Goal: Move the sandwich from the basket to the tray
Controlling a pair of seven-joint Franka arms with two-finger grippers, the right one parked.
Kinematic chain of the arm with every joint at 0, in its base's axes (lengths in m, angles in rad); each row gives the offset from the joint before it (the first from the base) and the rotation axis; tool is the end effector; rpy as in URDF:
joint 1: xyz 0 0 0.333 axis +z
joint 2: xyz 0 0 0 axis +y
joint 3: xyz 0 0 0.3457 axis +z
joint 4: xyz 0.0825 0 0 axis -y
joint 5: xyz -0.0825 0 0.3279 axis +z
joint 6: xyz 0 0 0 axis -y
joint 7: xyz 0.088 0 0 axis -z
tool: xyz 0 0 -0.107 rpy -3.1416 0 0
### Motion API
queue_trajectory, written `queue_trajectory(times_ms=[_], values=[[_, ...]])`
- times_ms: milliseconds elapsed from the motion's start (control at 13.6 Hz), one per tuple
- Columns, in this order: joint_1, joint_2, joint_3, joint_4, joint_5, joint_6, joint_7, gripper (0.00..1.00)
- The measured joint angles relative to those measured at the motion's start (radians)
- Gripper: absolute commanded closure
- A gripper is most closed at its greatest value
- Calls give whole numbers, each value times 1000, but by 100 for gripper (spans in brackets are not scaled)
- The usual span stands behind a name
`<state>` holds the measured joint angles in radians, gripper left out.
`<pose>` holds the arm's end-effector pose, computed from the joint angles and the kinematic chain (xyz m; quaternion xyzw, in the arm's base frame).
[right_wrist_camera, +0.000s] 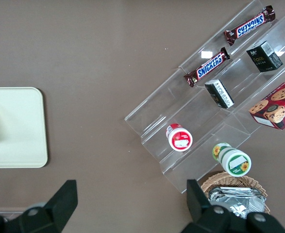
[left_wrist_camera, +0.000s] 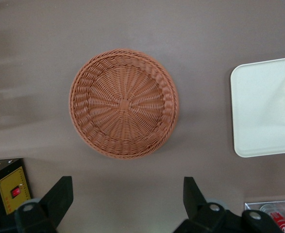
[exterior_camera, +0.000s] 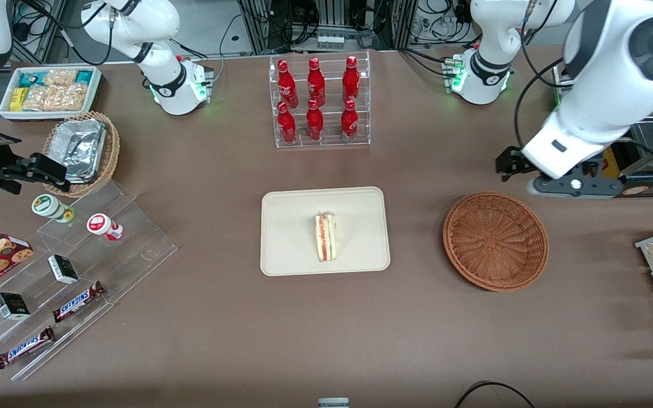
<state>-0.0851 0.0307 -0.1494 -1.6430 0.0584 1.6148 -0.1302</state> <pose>0.4969 -0.1112 0.6127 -0.9977 0.0543 0.0239 0.0317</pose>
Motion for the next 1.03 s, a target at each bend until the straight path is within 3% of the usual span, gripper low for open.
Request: queue_trajectory(times_ms=[369, 1033], values=[[80, -27, 1, -1, -17, -4, 132, 0], [104, -94, 63, -5, -19, -37, 145, 0]])
